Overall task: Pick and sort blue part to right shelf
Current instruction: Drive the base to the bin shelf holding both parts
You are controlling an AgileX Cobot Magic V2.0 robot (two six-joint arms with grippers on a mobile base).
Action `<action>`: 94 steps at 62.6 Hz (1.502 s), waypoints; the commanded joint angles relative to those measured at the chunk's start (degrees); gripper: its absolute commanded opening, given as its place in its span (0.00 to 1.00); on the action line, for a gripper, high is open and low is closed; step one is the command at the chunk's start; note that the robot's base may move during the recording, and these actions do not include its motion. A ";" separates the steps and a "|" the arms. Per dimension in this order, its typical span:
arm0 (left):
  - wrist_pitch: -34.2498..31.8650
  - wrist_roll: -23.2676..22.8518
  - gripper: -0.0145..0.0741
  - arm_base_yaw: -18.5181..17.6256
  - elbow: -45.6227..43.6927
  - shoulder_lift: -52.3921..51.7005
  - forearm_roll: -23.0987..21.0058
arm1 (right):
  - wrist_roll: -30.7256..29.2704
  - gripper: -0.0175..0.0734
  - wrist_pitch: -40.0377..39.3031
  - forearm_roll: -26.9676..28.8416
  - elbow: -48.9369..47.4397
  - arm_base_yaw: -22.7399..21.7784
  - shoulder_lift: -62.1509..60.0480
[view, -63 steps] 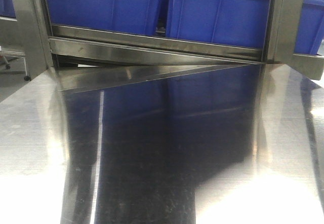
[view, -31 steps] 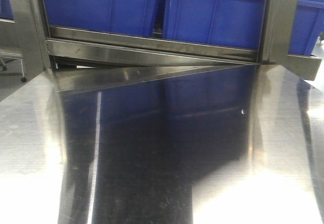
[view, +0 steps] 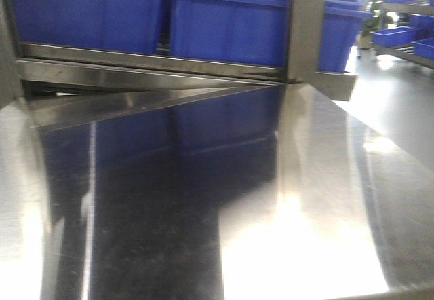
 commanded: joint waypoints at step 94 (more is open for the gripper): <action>-5.45 -0.43 0.48 -0.27 -1.60 -1.07 -0.31 | -0.36 0.35 -4.91 -1.79 -1.56 0.05 0.87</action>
